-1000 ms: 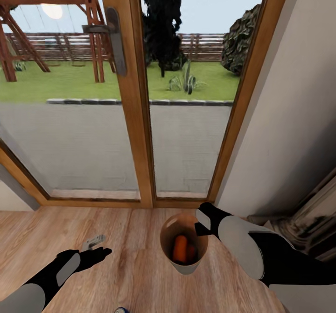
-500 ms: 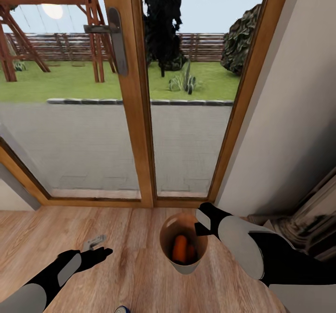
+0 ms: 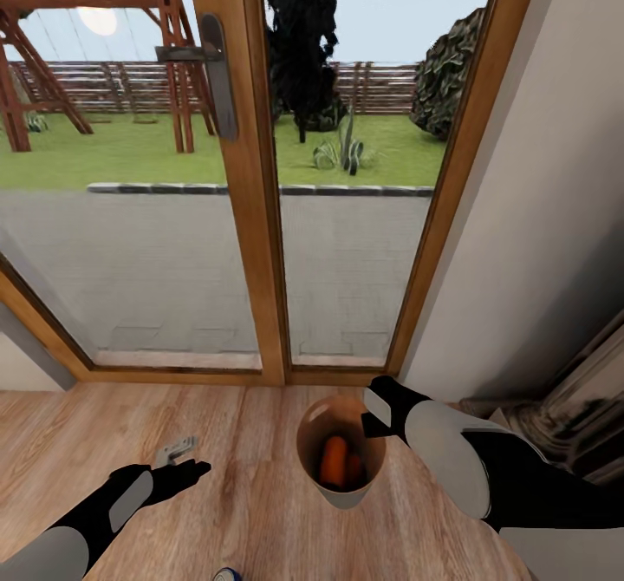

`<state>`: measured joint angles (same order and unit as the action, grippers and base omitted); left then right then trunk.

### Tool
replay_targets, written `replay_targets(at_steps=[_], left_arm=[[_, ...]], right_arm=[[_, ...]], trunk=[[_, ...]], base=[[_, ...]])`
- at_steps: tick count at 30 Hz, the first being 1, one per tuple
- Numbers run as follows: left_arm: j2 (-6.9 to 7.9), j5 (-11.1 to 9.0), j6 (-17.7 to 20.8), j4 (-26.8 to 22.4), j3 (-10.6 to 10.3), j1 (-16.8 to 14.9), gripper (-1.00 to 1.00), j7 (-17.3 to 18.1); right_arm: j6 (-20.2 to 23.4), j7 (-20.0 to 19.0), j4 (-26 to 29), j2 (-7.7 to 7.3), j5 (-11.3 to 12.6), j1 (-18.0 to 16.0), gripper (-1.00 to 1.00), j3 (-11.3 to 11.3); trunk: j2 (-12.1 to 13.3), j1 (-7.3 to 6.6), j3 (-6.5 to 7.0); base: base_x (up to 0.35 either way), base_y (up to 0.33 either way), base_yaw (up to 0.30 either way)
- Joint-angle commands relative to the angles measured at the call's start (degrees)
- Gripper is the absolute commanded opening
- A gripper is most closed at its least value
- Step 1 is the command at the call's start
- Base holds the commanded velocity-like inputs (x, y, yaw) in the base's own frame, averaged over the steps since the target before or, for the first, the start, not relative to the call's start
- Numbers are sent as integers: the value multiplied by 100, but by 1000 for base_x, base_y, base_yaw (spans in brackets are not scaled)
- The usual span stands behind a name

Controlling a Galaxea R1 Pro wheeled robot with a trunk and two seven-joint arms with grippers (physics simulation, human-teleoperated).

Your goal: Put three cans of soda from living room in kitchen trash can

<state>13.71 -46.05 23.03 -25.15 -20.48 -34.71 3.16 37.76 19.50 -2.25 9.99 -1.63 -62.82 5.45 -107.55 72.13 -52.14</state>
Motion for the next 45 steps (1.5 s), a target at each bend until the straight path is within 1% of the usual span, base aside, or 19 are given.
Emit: replay_targets(at_steps=[1,21,24,28,32,35,36,37,38,39,41,42,44,45], left_arm=[[0,0,0,1,0,0,100,0],[-9,0,0,0,0,0,100,0],[-9,0,0,-1,0,1,100,0],[-17,10,11,6,0,0,100,-20],[-51,2,20,36,0,0,100,-40],[-77,-11,10,312,0,0,100,-51],[-84,-13,10,418,0,0,100,-52],[-100,-14,16,487,0,0,100,-52],[-110,-14,22,511,0,0,100,-52],[-142,-16,33,549,0,0,100,-54],[-178,-13,47,575,0,0,100,-57],[-212,-8,64,603,0,0,100,-58],[-241,-2,84,669,0,0,100,-55],[-248,-1,88,695,0,0,100,-56]], right_arm=[[-15,-17,0,0,40,-2,-100,59],[-15,-31,-4,0,52,-2,-100,64],[-17,-125,-4,0,49,-2,-100,73],[-19,-359,19,0,42,-2,-100,69],[3,-418,65,0,41,-2,-100,65],[58,-427,122,0,68,-5,-100,92],[291,-422,187,0,80,-16,-100,100],[627,-418,270,0,85,-29,-100,107],[818,-415,336,0,86,-34,-100,110],[1190,-409,545,0,89,-41,-100,117],[1501,-404,829,0,89,-46,-100,120],[1752,-401,1089,0,90,-49,-100,123],[2004,-398,1328,0,92,-52,-100,123],[2057,-397,1378,0,92,-52,-100,123]], trunk=[[0,0,0],[0,0,0],[0,0,0],[0,0,0],[0,0,0],[0,0,0],[0,0,0],[0,0,0],[0,0,0],[0,0,0],[0,0,0],[0,0,0],[0,0,0],[0,0,0]], base=[[0,0,0],[0,0,0],[0,0,0],[0,0,0],[0,0,0],[0,0,0],[0,0,0],[0,0,0],[0,0,0],[0,0,0],[0,0,0],[0,0,0],[0,0,0],[0,0,0]])
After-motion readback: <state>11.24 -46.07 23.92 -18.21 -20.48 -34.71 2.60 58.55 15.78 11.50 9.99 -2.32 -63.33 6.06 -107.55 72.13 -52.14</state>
